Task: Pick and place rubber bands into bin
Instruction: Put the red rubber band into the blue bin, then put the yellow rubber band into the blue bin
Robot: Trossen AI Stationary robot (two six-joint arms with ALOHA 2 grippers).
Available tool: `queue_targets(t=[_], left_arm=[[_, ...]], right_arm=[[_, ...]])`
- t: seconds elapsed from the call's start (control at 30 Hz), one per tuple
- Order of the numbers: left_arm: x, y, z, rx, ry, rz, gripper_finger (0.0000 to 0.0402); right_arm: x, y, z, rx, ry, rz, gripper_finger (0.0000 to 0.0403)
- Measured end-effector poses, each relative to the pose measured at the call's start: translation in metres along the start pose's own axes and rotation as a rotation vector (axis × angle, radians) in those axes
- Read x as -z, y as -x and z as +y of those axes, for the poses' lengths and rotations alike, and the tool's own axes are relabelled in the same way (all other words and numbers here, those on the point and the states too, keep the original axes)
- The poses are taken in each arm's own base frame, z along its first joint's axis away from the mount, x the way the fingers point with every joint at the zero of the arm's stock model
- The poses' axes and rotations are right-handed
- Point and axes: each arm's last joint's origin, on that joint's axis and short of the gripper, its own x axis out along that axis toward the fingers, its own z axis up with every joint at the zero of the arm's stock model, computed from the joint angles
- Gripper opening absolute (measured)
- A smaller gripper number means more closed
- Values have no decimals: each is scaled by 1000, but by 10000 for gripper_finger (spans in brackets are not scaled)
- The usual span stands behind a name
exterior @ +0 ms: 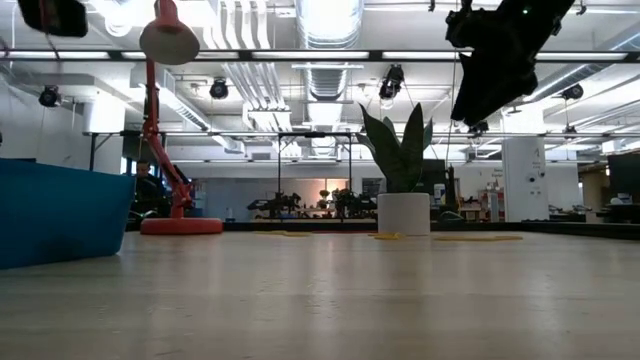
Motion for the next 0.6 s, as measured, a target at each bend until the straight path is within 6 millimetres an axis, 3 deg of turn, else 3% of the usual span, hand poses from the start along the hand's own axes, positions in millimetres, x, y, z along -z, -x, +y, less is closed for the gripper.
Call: queue_targets(t=[0.2,0.37,0.47,0.6], left_arm=[[-8,-64,18,-118,34,94,0],[0,-107,30,-112,36,267,7],[2,-114,32,-120,35,331,25],[-4,-106,21,-105,-21,286,62]], right_arm=[[-2,-1,0,-11,-12,-3,228],[0,-1,1,-44,-14,29,228],[0,-1,0,-40,-1,36,228],[0,-1,-1,-36,48,35,228]])
